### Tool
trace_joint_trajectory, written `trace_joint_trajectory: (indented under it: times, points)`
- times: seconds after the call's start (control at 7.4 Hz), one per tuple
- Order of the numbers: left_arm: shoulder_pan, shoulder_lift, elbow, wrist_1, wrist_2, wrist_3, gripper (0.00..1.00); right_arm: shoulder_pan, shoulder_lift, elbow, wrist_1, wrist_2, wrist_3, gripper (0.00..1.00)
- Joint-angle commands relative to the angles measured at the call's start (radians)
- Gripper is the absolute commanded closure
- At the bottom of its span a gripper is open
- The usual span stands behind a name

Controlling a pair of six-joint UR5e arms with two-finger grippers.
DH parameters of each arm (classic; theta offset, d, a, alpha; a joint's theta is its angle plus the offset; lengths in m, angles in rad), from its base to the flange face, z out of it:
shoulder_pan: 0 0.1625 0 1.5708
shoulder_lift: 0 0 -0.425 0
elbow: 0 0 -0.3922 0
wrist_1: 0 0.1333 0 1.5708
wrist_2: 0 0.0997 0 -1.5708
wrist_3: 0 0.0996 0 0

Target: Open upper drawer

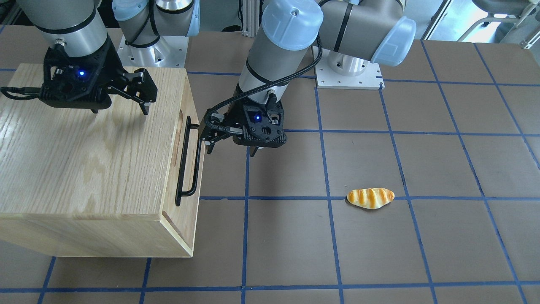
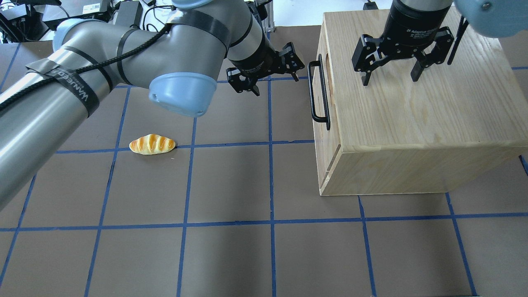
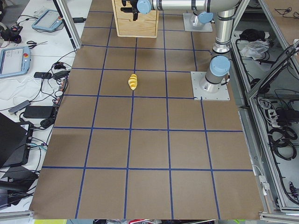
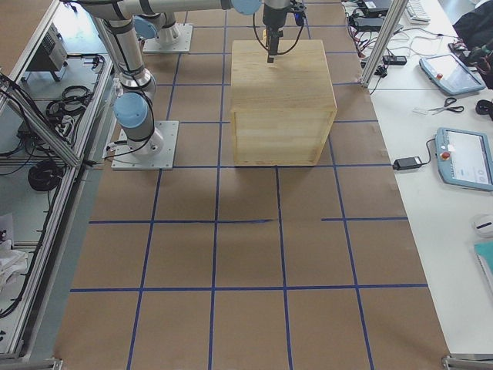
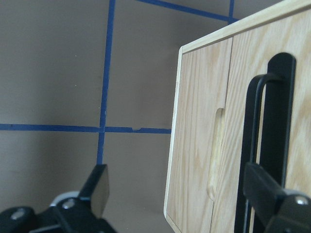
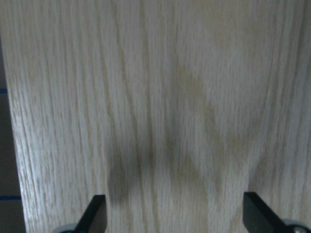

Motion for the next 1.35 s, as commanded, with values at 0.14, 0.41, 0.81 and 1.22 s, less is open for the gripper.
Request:
trace_joint_trajectory:
  times: [0.14,0.41,0.81,1.22]
  points:
    - [-0.029,-0.018,0.003,0.008,0.000,-0.051,0.00,0.000,0.000,0.002,0.000,0.000,0.001,0.00]
    - [-0.034,-0.025,0.003,0.008,0.000,-0.055,0.00,0.000,0.000,0.000,0.000,0.000,0.001,0.00]
    - [-0.051,-0.042,0.003,0.010,0.000,-0.071,0.00,0.000,0.000,0.000,0.000,0.000,0.000,0.00]
    - [-0.052,-0.056,0.003,0.010,0.007,-0.066,0.00,0.000,0.000,0.002,0.000,0.000,0.001,0.00]
